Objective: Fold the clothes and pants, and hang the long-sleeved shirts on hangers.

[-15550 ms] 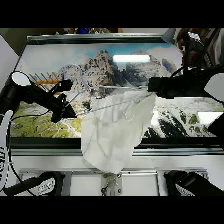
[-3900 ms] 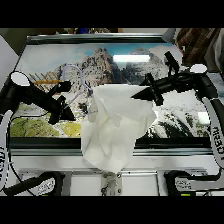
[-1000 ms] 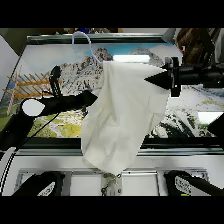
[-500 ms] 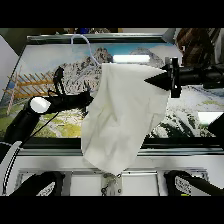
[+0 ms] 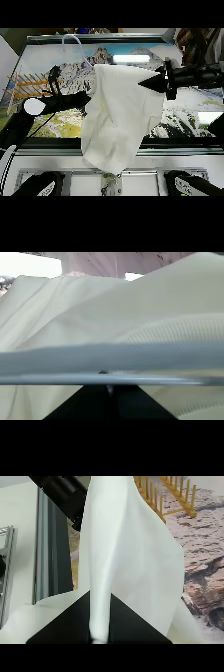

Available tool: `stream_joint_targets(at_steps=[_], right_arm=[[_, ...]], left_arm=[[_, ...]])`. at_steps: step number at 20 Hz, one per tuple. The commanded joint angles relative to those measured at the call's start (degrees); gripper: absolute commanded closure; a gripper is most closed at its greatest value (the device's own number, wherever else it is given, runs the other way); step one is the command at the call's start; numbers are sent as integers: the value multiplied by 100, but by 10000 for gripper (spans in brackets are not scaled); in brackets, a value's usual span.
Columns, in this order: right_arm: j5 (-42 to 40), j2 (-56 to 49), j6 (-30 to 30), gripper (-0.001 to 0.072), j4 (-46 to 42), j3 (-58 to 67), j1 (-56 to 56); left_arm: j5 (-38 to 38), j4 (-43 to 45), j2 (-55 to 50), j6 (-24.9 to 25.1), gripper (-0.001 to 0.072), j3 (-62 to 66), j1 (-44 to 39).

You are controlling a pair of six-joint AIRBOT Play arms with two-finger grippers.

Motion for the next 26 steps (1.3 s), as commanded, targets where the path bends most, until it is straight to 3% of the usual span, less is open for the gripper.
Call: stream_joint_targets(at_steps=[1, 5, 15, 26], right_arm=[[-48, -55, 254, 680, -2, 0, 79], [-789, 175, 407, 684, 0, 0, 17], [-789, 678, 966, 686, -173, 0, -509], [-992, 780, 1235, 686, 686, 0, -501]], left_arm=[[-153, 87, 74, 11, 692, 2, 7], [-267, 94, 76, 11, 692, 2, 144], [-623, 90, 74, 68, 692, 2, 1012], [-492, 61, 74, 146, 692, 13, 691]])
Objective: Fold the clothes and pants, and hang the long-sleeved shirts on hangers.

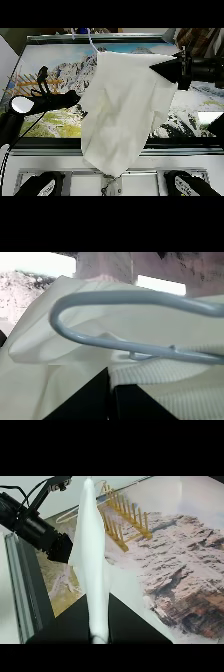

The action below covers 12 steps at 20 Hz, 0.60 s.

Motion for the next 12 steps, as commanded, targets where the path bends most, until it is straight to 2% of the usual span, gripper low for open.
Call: stream_joint_targets(at_steps=[1, 3, 7, 12], right_arm=[[-146, 7, 57, 686, 431, 4, 2], [-173, 4, 61, 686, 361, 4, 4], [-118, 2, 273, 686, -400, 4, 122], [-452, -7, 254, 686, -387, 4, 463]], left_arm=[[55, -61, -4, 9, 692, 7, -114], [46, -61, 15, 9, 692, 9, -114], [177, -44, 284, 9, 692, 7, -85], [151, -61, 481, 7, 692, 7, -96]])
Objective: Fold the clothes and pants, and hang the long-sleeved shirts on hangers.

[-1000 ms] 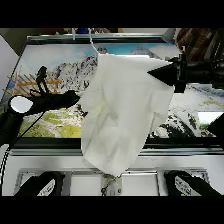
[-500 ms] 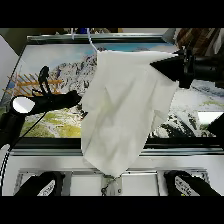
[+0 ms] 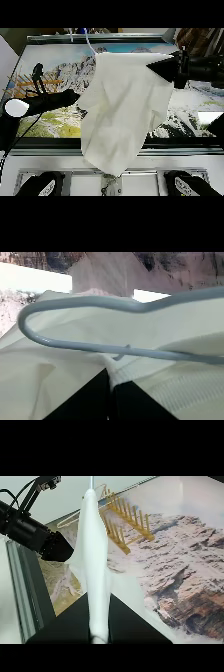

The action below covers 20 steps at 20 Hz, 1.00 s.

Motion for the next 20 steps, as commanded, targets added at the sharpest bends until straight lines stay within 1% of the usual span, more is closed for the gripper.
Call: stream_joint_targets(at_steps=[1, 4, 8, 11, 13, 17, 20], right_arm=[[-337, -11, 15, 686, -118, 2, 278], [-850, -13, 15, 686, -28, 2, 481], [-1064, -11, -17, 686, 321, 2, 496], [-1158, -11, -350, 686, 925, 2, 496], [-1233, -11, -498, 686, 1152, 2, 496], [-1228, -9, -579, 686, 1421, 2, 496], [-1231, -11, -588, 686, 1539, 2, 496]], left_arm=[[15, -35, 92, -7, 692, 7, -120], [46, -31, 92, -7, 692, 7, -378], [31, -17, 92, -4, 691, 7, -411], [0, 15, 92, -4, 692, 7, -411], [0, 31, 92, -4, 692, 7, -393], [-7, 20, 92, -4, 692, 7, 61], [-146, 15, 92, 0, 692, 7, 350]])
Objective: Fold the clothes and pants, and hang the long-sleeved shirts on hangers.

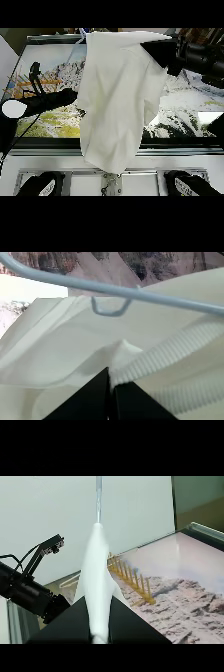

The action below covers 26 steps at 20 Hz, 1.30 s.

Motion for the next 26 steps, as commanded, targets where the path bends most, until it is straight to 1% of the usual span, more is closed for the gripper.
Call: stream_joint_targets(at_steps=[1, 5, 10, 12, 15, 21, 22, 24, 25, 26], right_arm=[[-59, 4, -68, 686, 319, 7, 2], [-39, 7, -131, 686, 605, 7, 2], [-35, 7, -201, 686, 1060, 7, 2], [-37, 7, -197, 686, 1097, 7, 2], [-42, 4, -195, 686, 1088, 7, 4], [-68, 4, -221, 686, 1110, 7, 4], [-90, 4, -247, 687, 1178, 7, 4], [-107, 4, -481, 686, 1569, 7, 4], [-111, 4, -498, 686, 1749, 7, 2], [-105, 4, -496, 686, 1749, 7, 2]], left_arm=[[-153, 48, 2, 7, 692, -2, 343], [-175, 44, 0, 7, 691, 0, 636], [-173, 42, -4, 7, 691, 0, 730], [-166, 33, -13, 7, 692, 0, 730], [-114, -22, -9, 7, 691, 2, 575], [-107, -17, -9, 4, 691, 2, -92], [-105, -17, -9, 4, 691, 2, -149], [-101, -17, -9, 2, 691, 0, -153], [-81, -17, -9, 2, 691, 0, -101], [-79, -17, -9, 2, 691, 2, -15]])
